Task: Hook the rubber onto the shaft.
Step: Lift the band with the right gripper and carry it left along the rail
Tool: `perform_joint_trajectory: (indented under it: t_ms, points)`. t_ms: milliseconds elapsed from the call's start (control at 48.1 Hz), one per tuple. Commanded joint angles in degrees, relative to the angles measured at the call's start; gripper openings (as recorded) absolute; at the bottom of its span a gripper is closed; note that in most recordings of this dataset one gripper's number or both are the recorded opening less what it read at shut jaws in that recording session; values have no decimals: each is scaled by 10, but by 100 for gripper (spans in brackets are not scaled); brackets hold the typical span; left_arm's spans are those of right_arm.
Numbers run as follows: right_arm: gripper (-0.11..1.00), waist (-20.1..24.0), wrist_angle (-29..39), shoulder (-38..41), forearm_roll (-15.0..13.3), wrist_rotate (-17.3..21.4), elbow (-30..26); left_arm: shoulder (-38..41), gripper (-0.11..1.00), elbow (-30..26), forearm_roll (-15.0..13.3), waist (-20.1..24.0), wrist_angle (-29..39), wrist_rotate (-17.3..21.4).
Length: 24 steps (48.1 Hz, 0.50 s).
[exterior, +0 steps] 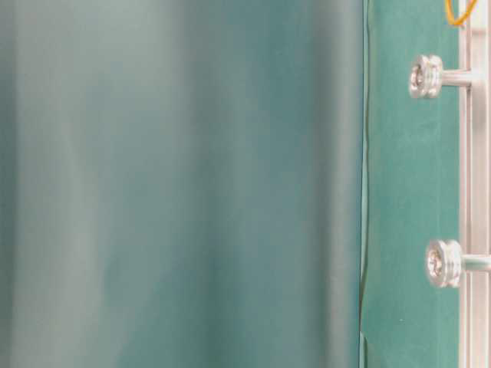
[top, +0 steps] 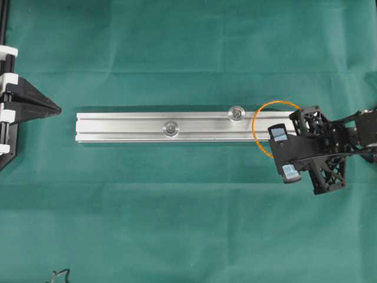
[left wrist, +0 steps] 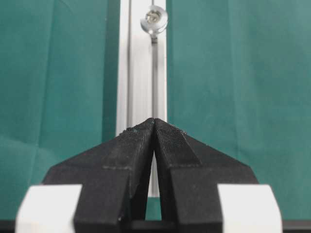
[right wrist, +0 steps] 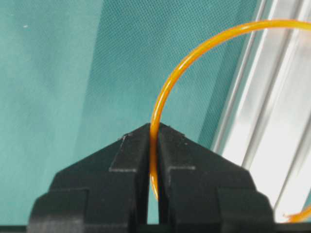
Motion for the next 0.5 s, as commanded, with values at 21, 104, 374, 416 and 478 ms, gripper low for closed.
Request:
perform_joint_trajectory:
  t_ms: [21, 104, 374, 416, 478]
  points:
    - [5, 2, 35, -25, -2, 1, -29, 4, 0, -15, 2, -1, -6, 0]
    - [5, 2, 61, -37, -4, 1, -44, 4, 0, -15, 2, -1, -6, 0]
    - [5, 2, 182, -73, -32, 1, -113, 4, 0, -15, 2, -1, -6, 0]
    - [5, 2, 200, -77, -34, 1, -124, 4, 0, -15, 2, -1, -6, 0]
    - [5, 2, 223, -83, -38, 1, -140, 4, 0, -15, 2, -1, -6, 0]
